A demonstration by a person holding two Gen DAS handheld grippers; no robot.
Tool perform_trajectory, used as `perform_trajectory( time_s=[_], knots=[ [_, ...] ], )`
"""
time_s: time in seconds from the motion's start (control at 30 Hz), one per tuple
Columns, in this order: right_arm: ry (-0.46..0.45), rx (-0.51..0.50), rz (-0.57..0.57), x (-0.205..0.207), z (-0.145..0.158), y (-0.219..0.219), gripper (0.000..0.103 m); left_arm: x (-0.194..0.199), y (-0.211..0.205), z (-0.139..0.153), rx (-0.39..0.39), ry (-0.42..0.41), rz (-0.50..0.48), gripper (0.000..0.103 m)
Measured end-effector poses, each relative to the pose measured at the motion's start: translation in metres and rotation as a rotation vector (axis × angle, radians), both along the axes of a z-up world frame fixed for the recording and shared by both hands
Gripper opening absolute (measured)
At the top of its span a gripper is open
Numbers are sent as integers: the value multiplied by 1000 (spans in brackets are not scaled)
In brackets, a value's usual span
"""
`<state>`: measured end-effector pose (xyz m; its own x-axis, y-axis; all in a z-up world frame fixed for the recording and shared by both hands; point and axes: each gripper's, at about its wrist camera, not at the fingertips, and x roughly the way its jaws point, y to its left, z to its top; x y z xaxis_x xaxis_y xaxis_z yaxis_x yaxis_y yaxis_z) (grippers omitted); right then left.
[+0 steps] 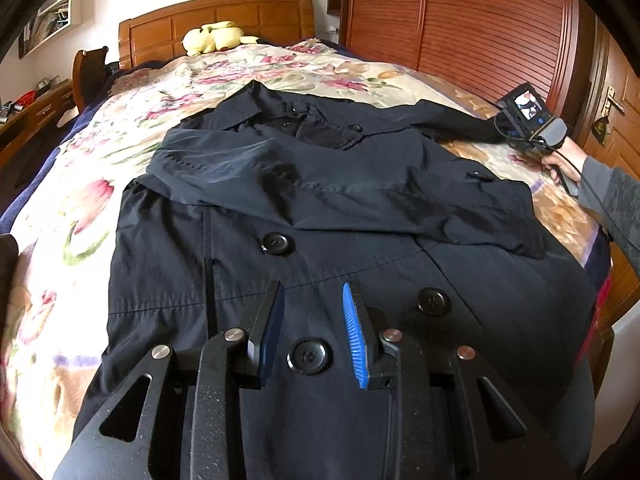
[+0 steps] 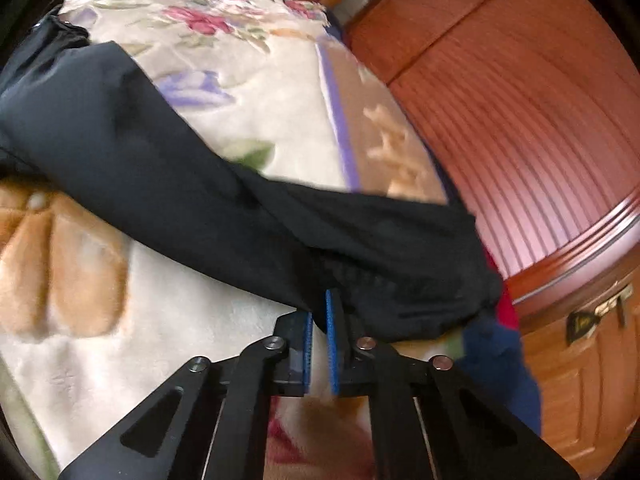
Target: Fold large clothes
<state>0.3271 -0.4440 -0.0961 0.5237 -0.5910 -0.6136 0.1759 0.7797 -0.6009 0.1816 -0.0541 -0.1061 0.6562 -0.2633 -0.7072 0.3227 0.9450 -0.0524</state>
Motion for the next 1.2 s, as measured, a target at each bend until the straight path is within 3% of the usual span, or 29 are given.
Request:
perform_trajectory(
  time_s=[0.27,0.47,0.87,1.07,1.13,1.2],
  knots=[
    [-159,10,63,-34,72,29,3,-12,14,12,-27,-40,36,31],
    [-226,27,175,-65,107,75,3,-11,12,19,-37,-52,30,31],
    [-245,210,471,-122,133,161,3,-2,-3,23,-27,-66,2,31],
    [-313,229,587,-142,175,202,3,-3,-1,20,-35,-57,15,31],
    [-309,292,635,-147,183,214,3,-5,1,19,-38,-53,20,31],
    [-232,392,702,-152,184,229,4,-6,4,18,-39,-52,27,31]
  ],
)
